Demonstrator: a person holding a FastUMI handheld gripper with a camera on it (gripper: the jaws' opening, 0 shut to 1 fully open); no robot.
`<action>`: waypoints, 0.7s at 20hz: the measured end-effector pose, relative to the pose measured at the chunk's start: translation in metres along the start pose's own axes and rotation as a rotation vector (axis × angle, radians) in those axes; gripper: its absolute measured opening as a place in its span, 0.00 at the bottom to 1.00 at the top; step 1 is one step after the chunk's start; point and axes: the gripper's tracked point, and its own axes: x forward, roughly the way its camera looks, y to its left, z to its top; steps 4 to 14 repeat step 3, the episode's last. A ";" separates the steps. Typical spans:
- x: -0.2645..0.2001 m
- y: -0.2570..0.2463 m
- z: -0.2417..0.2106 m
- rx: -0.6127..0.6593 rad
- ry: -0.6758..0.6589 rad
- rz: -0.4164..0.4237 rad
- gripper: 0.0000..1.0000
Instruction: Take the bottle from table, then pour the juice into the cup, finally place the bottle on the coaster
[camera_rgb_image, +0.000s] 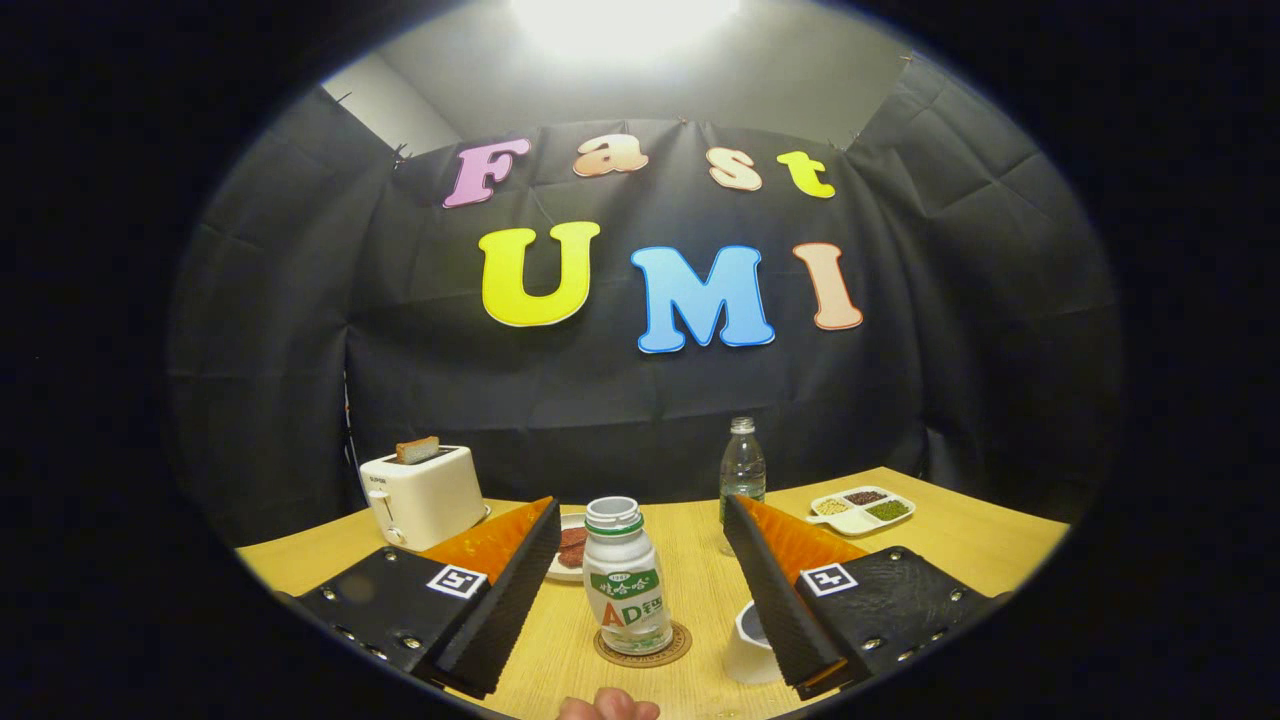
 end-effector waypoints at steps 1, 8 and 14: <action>-0.007 -0.004 0.004 -0.009 0.002 -0.008 0.98; -0.019 -0.018 0.011 -0.016 0.006 -0.036 0.98; -0.019 -0.018 0.011 -0.016 0.006 -0.036 0.98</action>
